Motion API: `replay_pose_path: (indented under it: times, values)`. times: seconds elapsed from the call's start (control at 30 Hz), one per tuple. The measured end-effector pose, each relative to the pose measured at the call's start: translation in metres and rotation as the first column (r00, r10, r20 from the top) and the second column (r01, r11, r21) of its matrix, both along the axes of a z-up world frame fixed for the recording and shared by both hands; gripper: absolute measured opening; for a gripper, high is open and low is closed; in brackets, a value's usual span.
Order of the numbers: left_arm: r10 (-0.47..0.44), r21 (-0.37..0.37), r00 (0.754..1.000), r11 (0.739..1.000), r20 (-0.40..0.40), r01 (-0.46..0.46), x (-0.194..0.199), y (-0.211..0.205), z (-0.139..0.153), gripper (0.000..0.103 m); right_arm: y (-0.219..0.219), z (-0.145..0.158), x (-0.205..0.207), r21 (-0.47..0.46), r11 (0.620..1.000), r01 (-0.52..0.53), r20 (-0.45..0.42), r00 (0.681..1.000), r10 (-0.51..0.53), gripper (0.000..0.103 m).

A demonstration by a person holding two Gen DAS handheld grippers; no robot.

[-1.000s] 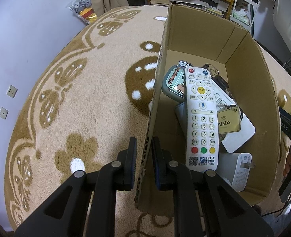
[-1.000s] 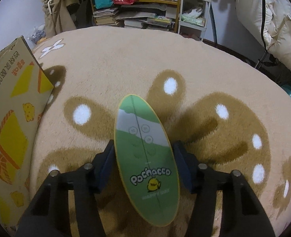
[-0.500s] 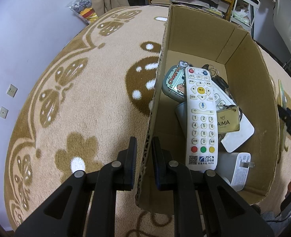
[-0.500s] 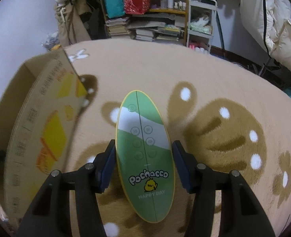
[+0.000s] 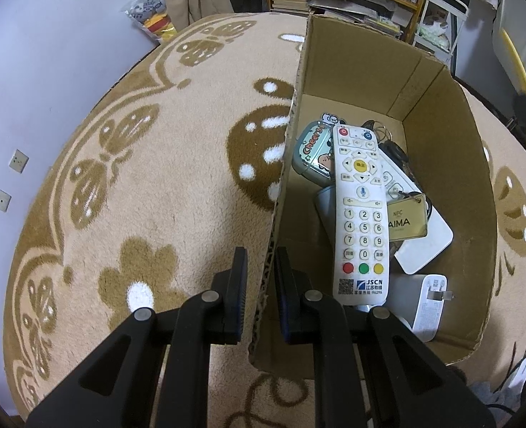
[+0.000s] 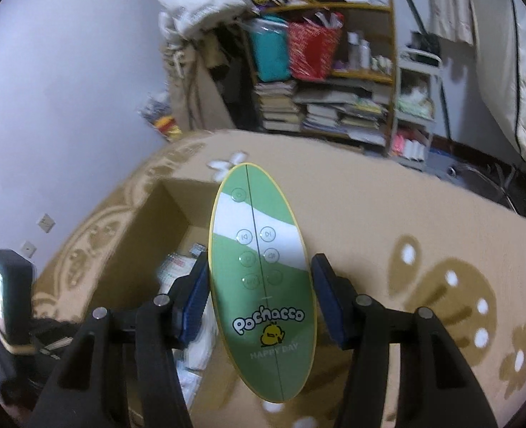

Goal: Organize rigid objects
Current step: 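Lower the green Pochacco keychain into the box with the right tool and release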

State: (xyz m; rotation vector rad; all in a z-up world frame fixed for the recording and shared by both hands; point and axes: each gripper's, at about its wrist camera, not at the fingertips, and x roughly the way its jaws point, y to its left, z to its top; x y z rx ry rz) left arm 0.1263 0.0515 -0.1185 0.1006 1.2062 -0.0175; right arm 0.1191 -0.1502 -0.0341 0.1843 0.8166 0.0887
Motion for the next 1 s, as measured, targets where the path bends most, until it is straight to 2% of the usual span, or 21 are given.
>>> replay_pose_path:
  times: [0.23,0.4,0.67,0.83,1.0]
  values:
    - [0.007,-0.013,1.0,1.0,-0.007,-0.007,0.0,0.001,0.0,0.014,0.038,0.008,0.012,0.033,0.998,-0.057,0.016,0.998,0.057,0.06]
    - [0.005,-0.015,1.0,1.0,-0.002,-0.005,-0.002,0.0,0.002,0.014,0.057,0.0,0.017,0.05,0.996,-0.076,-0.028,0.997,0.078,0.06]
    - [0.003,-0.02,1.0,1.0,0.002,-0.003,-0.002,0.0,0.004,0.014,0.057,-0.022,0.021,0.092,0.995,-0.044,-0.104,0.993,0.054,0.06]
    - [0.005,-0.027,1.0,1.0,0.002,-0.005,-0.003,0.001,0.005,0.014,0.059,-0.028,0.016,0.042,0.999,-0.034,-0.098,0.994,0.038,0.06]
    - [0.003,-0.02,1.0,1.0,0.003,-0.003,-0.003,0.0,0.006,0.014,0.06,-0.034,0.015,0.043,0.998,-0.036,-0.112,0.993,0.04,0.06]
